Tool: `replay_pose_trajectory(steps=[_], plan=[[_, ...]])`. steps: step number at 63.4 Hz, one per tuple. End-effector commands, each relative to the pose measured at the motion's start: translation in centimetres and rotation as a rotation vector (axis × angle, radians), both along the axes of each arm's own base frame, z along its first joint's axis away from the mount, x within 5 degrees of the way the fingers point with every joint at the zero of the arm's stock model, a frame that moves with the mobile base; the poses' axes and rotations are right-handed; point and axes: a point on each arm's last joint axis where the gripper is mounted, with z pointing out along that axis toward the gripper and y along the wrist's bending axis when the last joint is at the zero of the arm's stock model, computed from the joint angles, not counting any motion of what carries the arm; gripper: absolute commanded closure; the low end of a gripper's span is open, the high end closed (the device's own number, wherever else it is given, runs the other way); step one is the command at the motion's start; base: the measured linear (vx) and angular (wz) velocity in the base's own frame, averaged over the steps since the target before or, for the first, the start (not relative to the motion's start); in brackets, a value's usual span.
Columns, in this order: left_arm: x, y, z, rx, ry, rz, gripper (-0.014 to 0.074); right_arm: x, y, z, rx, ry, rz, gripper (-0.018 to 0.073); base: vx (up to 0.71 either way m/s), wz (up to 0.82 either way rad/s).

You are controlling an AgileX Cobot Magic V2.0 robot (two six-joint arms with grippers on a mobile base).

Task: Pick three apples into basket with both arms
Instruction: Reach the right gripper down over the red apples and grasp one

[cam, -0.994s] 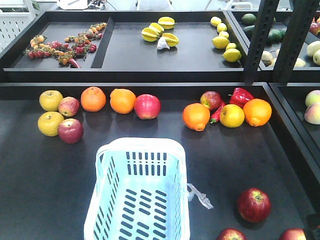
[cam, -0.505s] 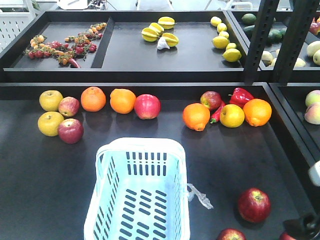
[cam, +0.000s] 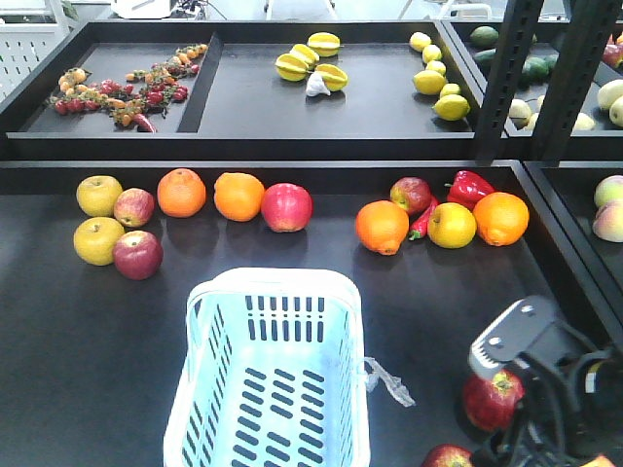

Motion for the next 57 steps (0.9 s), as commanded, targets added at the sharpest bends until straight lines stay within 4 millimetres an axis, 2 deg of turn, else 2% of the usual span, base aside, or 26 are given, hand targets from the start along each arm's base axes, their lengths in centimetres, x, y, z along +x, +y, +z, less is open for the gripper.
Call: replay_pose_trajectory(steps=[1, 19, 35, 57], plan=[[0.2, 0.0, 1.3, -0.011, -0.083, 0.001, 0.0003, 1.2, 1.0, -0.2, 0.016, -0.02, 0.005, -0.0035, 0.0, 0.0], [0.2, 0.0, 1.3, -0.011, -0.083, 0.001, 0.0003, 2.2, 3.9, -3.4, -0.013, 0.02, 0.075, -0.0035, 0.0, 0.0], [0.2, 0.0, 1.3, -0.011, -0.083, 0.001, 0.0003, 3.7, 4.1, -6.3, -0.048, 0.035, 0.044, -0.0035, 0.0, 0.0], [0.2, 0.0, 1.3, -0.011, -0.083, 0.001, 0.0003, 4.1, 4.3, -9.5, -0.093, 0.121, 0.041, -0.0035, 0.0, 0.0]])
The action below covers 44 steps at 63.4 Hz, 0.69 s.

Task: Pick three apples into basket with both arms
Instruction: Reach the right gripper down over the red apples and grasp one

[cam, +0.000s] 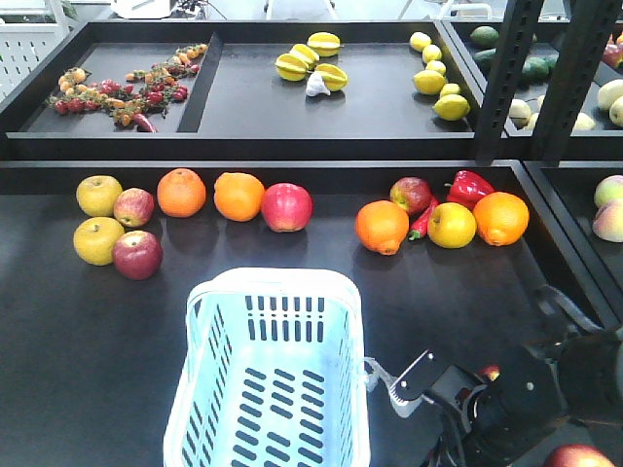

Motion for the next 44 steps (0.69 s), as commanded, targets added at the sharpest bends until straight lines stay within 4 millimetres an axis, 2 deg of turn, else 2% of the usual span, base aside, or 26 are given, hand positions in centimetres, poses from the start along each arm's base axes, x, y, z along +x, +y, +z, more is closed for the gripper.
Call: replay_pose_trajectory(steps=[1, 17, 24, 34, 44], plan=[[0.2, 0.0, 1.3, -0.011, -0.084, 0.001, 0.0003, 0.8, 0.3, 0.4, 0.012, -0.042, 0.001, -0.0035, 0.0, 0.0], [0.2, 0.0, 1.3, -0.011, -0.084, 0.001, 0.0003, 0.7, 0.2, -1.0, -0.011, 0.006, 0.001, -0.0013, 0.0, 0.0], [0.2, 0.0, 1.3, -0.011, -0.084, 0.001, 0.0003, 0.7, 0.2, -1.0, -0.012, 0.012, 0.001, 0.0062, 0.0, 0.0], [0.2, 0.0, 1.3, -0.011, -0.084, 0.001, 0.0003, 0.4, 0.2, -1.0, -0.012, 0.038, -0.006, 0.0228, 0.0, 0.0], [0.2, 0.0, 1.3, -0.011, -0.084, 0.001, 0.0003, 0.1, 0.2, -0.6, -0.007, 0.062, -0.015, 0.0302, 0.0, 0.0]])
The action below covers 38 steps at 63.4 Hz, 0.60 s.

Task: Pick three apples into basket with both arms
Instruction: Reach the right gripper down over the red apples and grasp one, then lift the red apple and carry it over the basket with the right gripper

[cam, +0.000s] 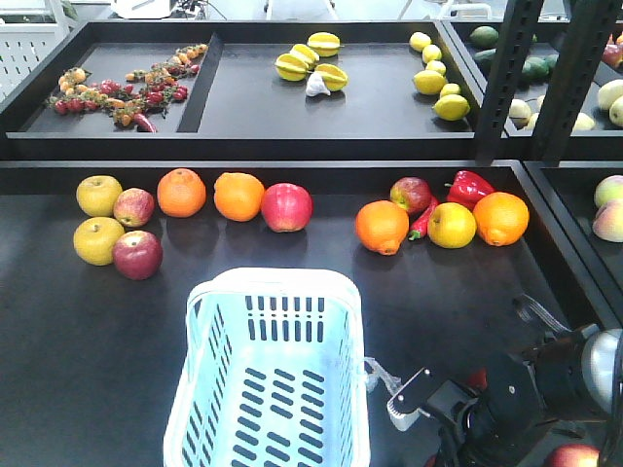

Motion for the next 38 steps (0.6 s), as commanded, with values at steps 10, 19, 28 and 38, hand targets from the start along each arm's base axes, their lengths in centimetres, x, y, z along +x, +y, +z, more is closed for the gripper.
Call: replay_pose_trajectory(steps=[10, 19, 28, 38], plan=[[0.2, 0.0, 1.3, -0.011, -0.084, 0.001, 0.0003, -0.1, 0.2, 3.1, 0.043, -0.036, -0.036, 0.0303, 0.0, 0.0], [0.2, 0.0, 1.3, -0.011, -0.084, 0.001, 0.0003, -0.9, -0.1, 6.0, 0.081, -0.083, -0.037, 0.0303, 0.0, 0.0], [0.2, 0.0, 1.3, -0.011, -0.084, 0.001, 0.0003, -2.2, -0.5, 9.2, 0.125, -0.131, -0.044, 0.0303, 0.0, 0.0], [0.2, 0.0, 1.3, -0.011, -0.084, 0.001, 0.0003, -4.2, -1.0, 13.1, 0.226, -0.225, -0.059, 0.0303, 0.0, 0.0]])
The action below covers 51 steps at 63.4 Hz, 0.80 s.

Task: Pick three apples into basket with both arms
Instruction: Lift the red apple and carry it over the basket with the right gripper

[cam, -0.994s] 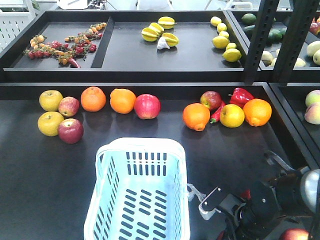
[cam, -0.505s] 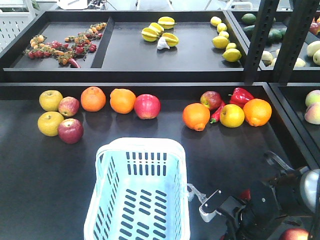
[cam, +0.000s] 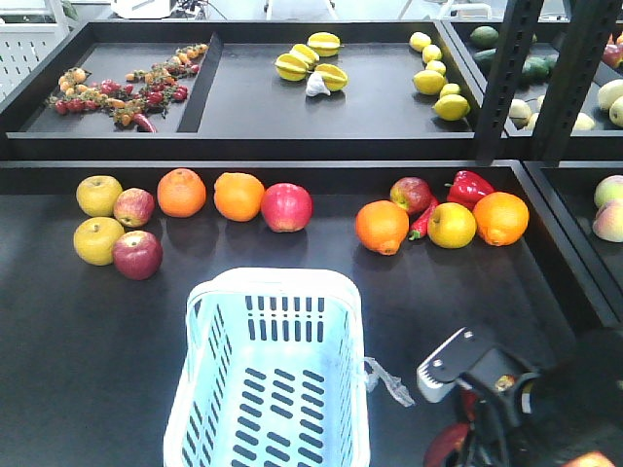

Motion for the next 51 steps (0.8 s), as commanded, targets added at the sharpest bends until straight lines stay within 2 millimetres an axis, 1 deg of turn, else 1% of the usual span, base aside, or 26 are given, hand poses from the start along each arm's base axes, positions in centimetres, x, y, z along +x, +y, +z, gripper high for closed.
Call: replay_pose_trajectory(steps=[1, 9, 15, 23, 30, 35, 51], plan=[[0.2, 0.0, 1.3, -0.011, -0.084, 0.001, 0.0003, -1.0, 0.0, 3.2, 0.103, -0.096, -0.026, 0.0303, 0.0, 0.0], [0.2, 0.0, 1.3, -0.011, -0.084, 0.001, 0.0003, -2.3, 0.1, 5.8, 0.259, -0.184, -0.061, 0.0303, 0.0, 0.0], [0.2, 0.0, 1.3, -0.011, -0.084, 0.001, 0.0003, -2.8, 0.4, 7.2, 0.361, -0.256, -0.047, 0.0303, 0.0, 0.0], [0.2, 0.0, 1.3, -0.011, -0.084, 0.001, 0.0003, -2.9, 1.1, 8.2, 0.463, -0.327, 0.02, 0.0303, 0.0, 0.0], [0.2, 0.0, 1.3, -0.011, -0.084, 0.001, 0.0003, -2.5, 1.9, 8.5, 0.538, -0.371, 0.081, 0.0303, 0.0, 0.0], [0.2, 0.0, 1.3, -0.011, -0.084, 0.001, 0.0003, -1.8, 2.5, 8.3, 0.577, -0.393, 0.113, 0.0303, 0.0, 0.0], [0.2, 0.0, 1.3, -0.011, -0.084, 0.001, 0.0003, 0.8, 4.6, 6.4, 0.701, -0.381, 0.137, 0.0303, 0.0, 0.0]])
